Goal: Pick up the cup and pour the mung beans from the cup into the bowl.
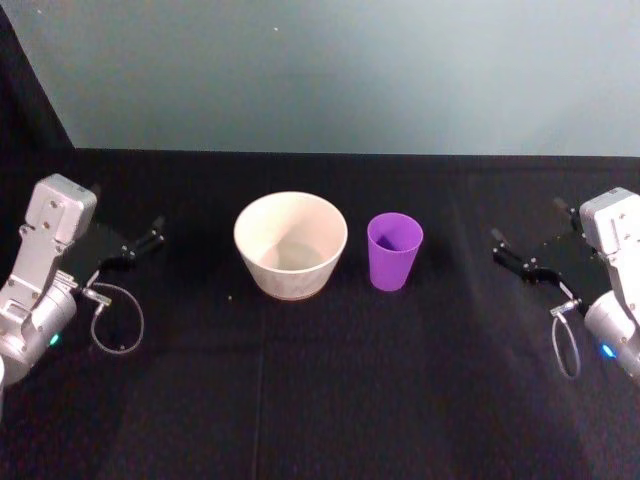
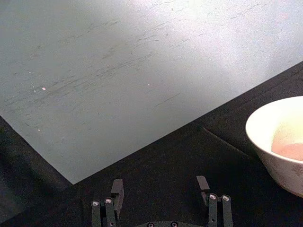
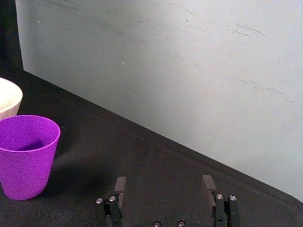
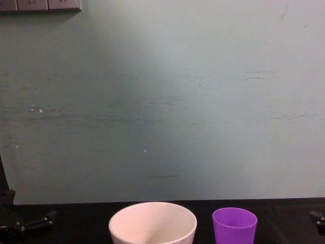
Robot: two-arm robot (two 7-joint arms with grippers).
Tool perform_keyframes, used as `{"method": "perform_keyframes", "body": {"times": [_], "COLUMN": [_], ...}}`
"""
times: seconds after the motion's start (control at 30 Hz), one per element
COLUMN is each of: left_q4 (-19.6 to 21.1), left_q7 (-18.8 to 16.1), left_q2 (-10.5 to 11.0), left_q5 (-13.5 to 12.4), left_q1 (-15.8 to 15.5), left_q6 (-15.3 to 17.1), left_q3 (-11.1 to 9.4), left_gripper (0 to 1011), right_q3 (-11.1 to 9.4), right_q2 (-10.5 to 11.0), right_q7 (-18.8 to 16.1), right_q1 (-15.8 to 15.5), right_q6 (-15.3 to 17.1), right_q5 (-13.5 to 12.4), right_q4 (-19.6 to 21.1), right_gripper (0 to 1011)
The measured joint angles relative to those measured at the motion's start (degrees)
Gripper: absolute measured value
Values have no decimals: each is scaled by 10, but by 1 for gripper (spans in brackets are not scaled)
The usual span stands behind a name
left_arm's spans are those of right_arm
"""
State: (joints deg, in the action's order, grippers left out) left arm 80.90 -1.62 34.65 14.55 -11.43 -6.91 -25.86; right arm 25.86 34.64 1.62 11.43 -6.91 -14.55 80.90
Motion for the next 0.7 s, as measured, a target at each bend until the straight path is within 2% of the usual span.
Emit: {"method": "perform_keyframes", "body": {"times": [0.7], "left_q4": [0], "left_q7": [0], "left_q2": [0], "left_q5": [0], "left_q1": [0], "left_q6": [0], "left_q3": [0], "left_gripper": [1000], "right_q3": [0], "right_q2": [0], "right_q7": [0], "right_q1": [0], "right_q6": [0], "right_q5": [0], "right_q4": [0], "right_gripper": [1004]}}
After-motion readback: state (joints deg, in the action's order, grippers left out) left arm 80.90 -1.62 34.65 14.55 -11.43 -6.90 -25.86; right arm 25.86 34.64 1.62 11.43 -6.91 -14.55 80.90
